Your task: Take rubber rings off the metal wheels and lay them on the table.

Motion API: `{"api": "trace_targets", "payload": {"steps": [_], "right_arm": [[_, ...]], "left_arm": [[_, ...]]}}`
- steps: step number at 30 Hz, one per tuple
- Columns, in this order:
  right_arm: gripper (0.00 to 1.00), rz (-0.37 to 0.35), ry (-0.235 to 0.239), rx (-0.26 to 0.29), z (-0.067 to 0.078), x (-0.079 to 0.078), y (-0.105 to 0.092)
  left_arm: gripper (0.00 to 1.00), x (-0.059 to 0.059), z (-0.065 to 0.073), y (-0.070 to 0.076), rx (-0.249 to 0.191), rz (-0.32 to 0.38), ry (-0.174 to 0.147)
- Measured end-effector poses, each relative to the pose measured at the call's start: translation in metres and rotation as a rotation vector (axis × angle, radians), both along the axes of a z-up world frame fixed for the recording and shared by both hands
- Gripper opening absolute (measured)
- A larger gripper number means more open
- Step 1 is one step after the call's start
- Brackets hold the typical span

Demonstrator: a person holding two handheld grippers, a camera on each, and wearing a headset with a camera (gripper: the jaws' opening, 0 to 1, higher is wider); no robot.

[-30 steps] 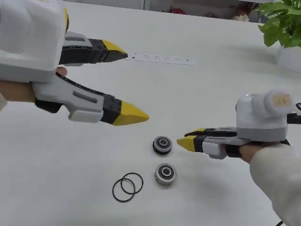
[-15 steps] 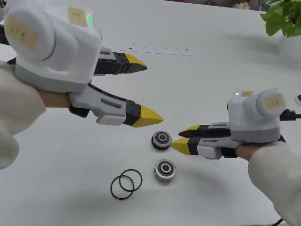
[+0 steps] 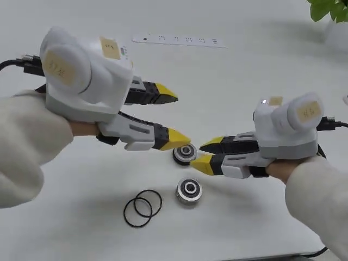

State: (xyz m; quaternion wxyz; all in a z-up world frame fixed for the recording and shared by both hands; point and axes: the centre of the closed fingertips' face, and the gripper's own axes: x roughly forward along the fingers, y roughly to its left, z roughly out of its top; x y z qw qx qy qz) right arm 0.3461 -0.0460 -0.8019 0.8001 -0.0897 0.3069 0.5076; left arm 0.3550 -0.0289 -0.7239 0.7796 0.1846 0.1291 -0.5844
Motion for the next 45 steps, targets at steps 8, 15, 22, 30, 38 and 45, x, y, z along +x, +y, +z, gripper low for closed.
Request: {"api": "trace_targets", "payload": {"steps": [8, 15, 22, 30, 38, 45], "right_arm": [[0.23, 0.019, -0.011, -0.004, -0.003, 0.000, 0.004], [0.25, 0.036, -0.015, -0.009, -0.005, -0.001, 0.006], [0.26, 0.036, -0.021, -0.009, -0.006, 0.000, 0.006], [0.22, 0.037, -0.036, -0.008, -0.005, 0.001, 0.006], [0.20, 0.051, -0.052, -0.024, -0.006, 0.000, 0.006], [0.18, 0.076, -0.062, -0.033, -0.006, -0.002, 0.006]], "left_arm": [[0.38, -0.003, -0.027, -0.009, 0.038, -0.029, 0.035], [0.32, -0.006, -0.047, -0.012, 0.074, -0.042, 0.071], [0.25, -0.005, -0.058, -0.014, 0.094, -0.038, 0.082], [0.20, -0.008, -0.065, -0.019, 0.099, -0.042, 0.105], [0.15, -0.007, -0.066, -0.017, 0.091, -0.012, 0.136], [0.14, -0.010, -0.066, -0.016, 0.091, -0.007, 0.139]]}}
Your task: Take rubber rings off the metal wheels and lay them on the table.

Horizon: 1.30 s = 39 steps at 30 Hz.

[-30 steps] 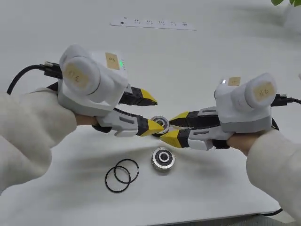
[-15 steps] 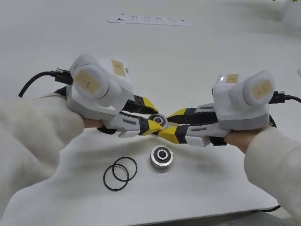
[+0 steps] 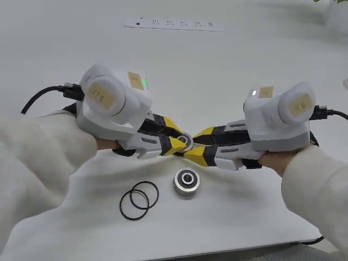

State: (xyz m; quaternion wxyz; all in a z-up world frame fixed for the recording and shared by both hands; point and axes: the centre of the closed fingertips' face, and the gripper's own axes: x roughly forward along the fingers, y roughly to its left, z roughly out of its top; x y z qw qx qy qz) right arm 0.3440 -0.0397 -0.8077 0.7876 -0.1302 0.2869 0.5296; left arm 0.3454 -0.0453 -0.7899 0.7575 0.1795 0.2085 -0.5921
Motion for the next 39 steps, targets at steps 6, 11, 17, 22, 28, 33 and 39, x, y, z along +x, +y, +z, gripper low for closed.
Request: {"api": "trace_targets", "payload": {"steps": [6, 11, 17, 22, 28, 33, 39], "right_arm": [[0.16, 0.016, -0.004, -0.007, 0.0004, -0.0020, 0.0001], [0.15, 0.019, 0.004, -0.007, 0.0004, -0.0031, 0.0001], [0.13, 0.029, 0.007, -0.012, 0.0000, -0.0044, -0.0006], [0.11, 0.033, 0.008, -0.013, 0.0002, -0.0050, -0.0012], [0.10, 0.042, 0.009, -0.015, 0.0006, -0.0069, -0.0008], [0.07, 0.043, 0.018, -0.011, 0.0003, -0.0073, -0.0022], [0.04, 0.044, 0.021, -0.008, 0.0000, -0.0069, -0.0026]], "left_arm": [[0.14, -0.0012, -0.0003, 0.0011, 0.005, 0.002, -0.001], [0.14, -0.0022, -0.0006, 0.0016, 0.000, 0.013, 0.004], [0.14, -0.0026, -0.0013, 0.0025, 0.005, 0.017, 0.001], [0.14, -0.0027, -0.0017, 0.0031, 0.007, 0.023, 0.002], [0.14, -0.0043, -0.0017, 0.0035, 0.010, 0.023, 0.002], [0.14, -0.0050, -0.0014, 0.0040, 0.013, 0.025, 0.001], [0.14, -0.0054, -0.0013, 0.0047, 0.015, 0.025, 0.003]]}}
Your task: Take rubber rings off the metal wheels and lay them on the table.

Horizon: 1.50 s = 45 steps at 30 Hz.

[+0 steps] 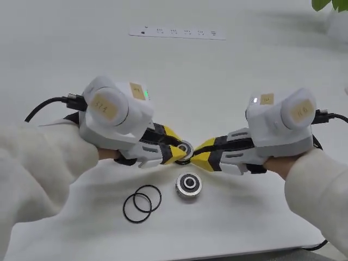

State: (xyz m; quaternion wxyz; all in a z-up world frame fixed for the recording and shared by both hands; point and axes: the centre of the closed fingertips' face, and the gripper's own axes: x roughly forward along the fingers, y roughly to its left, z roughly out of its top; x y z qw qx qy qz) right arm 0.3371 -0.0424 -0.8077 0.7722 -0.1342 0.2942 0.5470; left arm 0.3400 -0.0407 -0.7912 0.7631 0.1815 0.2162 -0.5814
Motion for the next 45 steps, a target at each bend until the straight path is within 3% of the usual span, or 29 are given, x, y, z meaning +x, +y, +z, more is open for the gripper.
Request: {"api": "trace_targets", "payload": {"steps": [6, 11, 13, 18, 25, 31, 33, 40, 41, 45], "right_arm": [[0.00, -0.001, -0.012, -0.010, -0.001, 0.000, -0.001], [0.00, -0.017, -0.002, -0.013, -0.001, 0.001, -0.001], [0.00, -0.040, 0.026, -0.009, -0.001, 0.001, -0.002], [0.00, -0.055, 0.028, -0.003, 0.002, 0.003, -0.004], [0.00, -0.104, 0.082, 0.030, 0.003, 0.004, -0.004], [0.00, -0.225, 0.248, 0.167, 0.015, 0.007, -0.002], [0.00, -0.208, 0.214, 0.130, 0.011, 0.006, -0.003], [0.00, -0.234, 0.253, 0.152, 0.013, 0.005, -0.002], [0.00, -0.239, 0.275, 0.178, 0.015, 0.004, 0.001], [0.00, -0.240, 0.262, 0.160, 0.014, 0.005, 0.000]], "left_arm": [[0.14, -0.001, 0.000, 0.001, 0.000, -0.001, 0.000], [0.14, -0.001, 0.000, 0.001, 0.006, -0.002, -0.013], [0.13, -0.002, 0.000, 0.001, 0.004, -0.001, -0.017], [0.13, -0.002, 0.000, 0.002, 0.001, 0.001, -0.024], [0.13, -0.002, 0.000, 0.002, 0.001, 0.001, -0.026], [0.13, -0.002, 0.000, 0.002, 0.001, 0.002, -0.029], [0.13, -0.002, 0.000, 0.002, 0.001, 0.001, -0.029], [0.13, -0.002, 0.000, 0.002, 0.001, 0.001, -0.031], [0.13, -0.002, 0.000, 0.002, 0.002, 0.001, -0.031], [0.13, -0.002, 0.000, 0.002, 0.004, 0.003, -0.032]]}}
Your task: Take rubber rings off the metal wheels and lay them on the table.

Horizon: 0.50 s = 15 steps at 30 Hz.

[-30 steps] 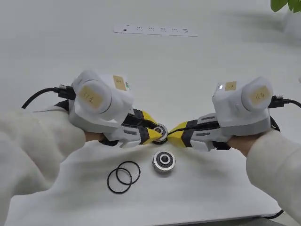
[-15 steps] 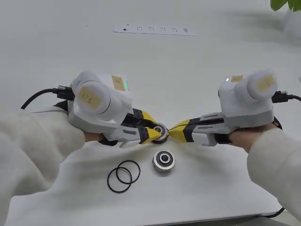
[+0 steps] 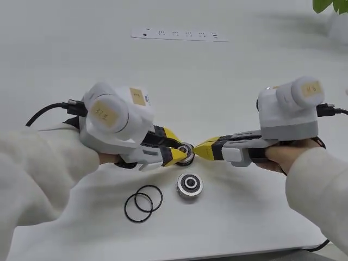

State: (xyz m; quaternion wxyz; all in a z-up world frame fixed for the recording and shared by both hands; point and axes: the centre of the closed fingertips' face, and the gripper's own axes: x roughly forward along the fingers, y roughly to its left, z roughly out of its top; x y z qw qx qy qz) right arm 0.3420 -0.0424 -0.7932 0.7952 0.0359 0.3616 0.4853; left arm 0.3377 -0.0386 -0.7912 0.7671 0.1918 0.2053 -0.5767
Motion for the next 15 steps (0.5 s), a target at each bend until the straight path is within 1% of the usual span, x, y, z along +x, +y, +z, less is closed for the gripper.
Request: {"api": "trace_targets", "payload": {"steps": [15], "right_arm": [[0.00, 0.012, -0.005, 0.000, 0.0015, -0.0004, 0.0028]], "left_arm": [[0.13, 0.0003, -0.0005, 0.0006, 0.001, -0.003, -0.004]]}}
